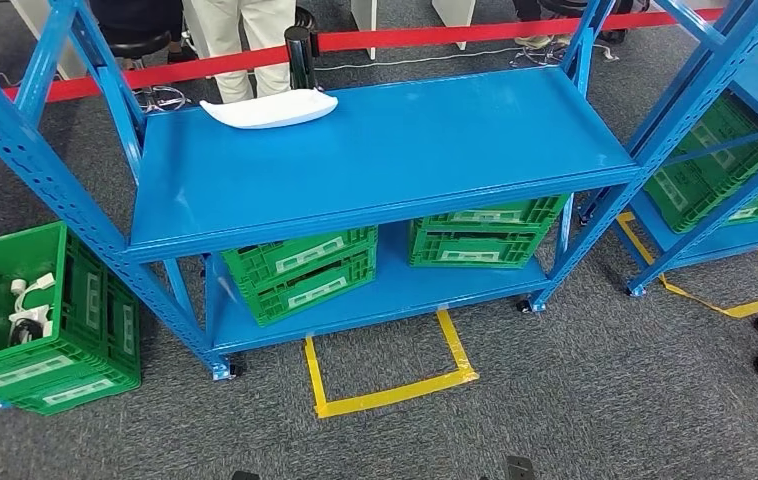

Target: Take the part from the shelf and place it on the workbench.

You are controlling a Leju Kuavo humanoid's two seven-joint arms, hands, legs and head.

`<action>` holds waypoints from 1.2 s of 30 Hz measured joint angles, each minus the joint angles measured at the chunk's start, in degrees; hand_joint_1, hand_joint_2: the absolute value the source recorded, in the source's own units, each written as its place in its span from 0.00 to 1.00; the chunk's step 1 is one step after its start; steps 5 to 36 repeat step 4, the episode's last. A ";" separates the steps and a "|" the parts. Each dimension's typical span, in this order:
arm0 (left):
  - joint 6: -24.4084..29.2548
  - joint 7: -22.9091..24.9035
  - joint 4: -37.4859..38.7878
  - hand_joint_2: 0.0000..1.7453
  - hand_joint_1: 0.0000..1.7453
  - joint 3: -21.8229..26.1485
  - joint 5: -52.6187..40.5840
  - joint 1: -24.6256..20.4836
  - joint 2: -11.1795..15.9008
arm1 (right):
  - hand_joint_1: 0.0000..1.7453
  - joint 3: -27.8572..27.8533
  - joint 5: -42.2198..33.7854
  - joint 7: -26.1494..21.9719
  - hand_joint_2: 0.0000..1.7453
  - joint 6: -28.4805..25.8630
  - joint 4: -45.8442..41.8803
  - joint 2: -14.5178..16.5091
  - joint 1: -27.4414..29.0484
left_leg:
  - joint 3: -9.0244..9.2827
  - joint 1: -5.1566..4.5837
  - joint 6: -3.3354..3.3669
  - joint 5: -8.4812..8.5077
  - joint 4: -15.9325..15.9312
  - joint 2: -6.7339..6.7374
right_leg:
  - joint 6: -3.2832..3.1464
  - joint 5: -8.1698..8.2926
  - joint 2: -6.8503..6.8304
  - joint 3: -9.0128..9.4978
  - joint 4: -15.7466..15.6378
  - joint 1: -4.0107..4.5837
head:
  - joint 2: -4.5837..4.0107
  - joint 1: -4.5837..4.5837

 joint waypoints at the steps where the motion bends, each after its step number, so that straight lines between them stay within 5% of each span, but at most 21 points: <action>1: 0.02 0.70 0.01 1.00 0.00 0.00 -0.07 0.00 -0.01 | 0.00 0.14 0.14 0.62 1.00 -0.32 0.01 0.00 -0.01 | 0.00 -0.03 0.04 -0.02 0.00 0.00 | 0.18 0.01 0.00 0.02 -0.05 -0.03 | 0.00 0.01; 4: 0.52 2.50 0.02 1.00 0.00 -0.01 -0.59 0.00 -0.02 | 0.00 0.61 0.54 2.49 1.00 -1.22 0.02 0.00 -0.02 | 0.01 -0.10 0.09 -0.05 0.01 0.01 | 0.67 0.01 0.00 0.04 -0.13 -0.12 | 0.00 -0.01; 36: 0.52 2.50 0.02 1.00 0.00 -0.01 -0.59 0.00 -0.02 | 0.00 0.61 0.54 2.49 1.00 -1.22 0.02 0.00 -0.02 | 0.01 -0.10 0.09 -0.05 0.01 0.01 | 0.67 0.01 0.00 0.04 -0.13 -0.12 | 0.00 -0.01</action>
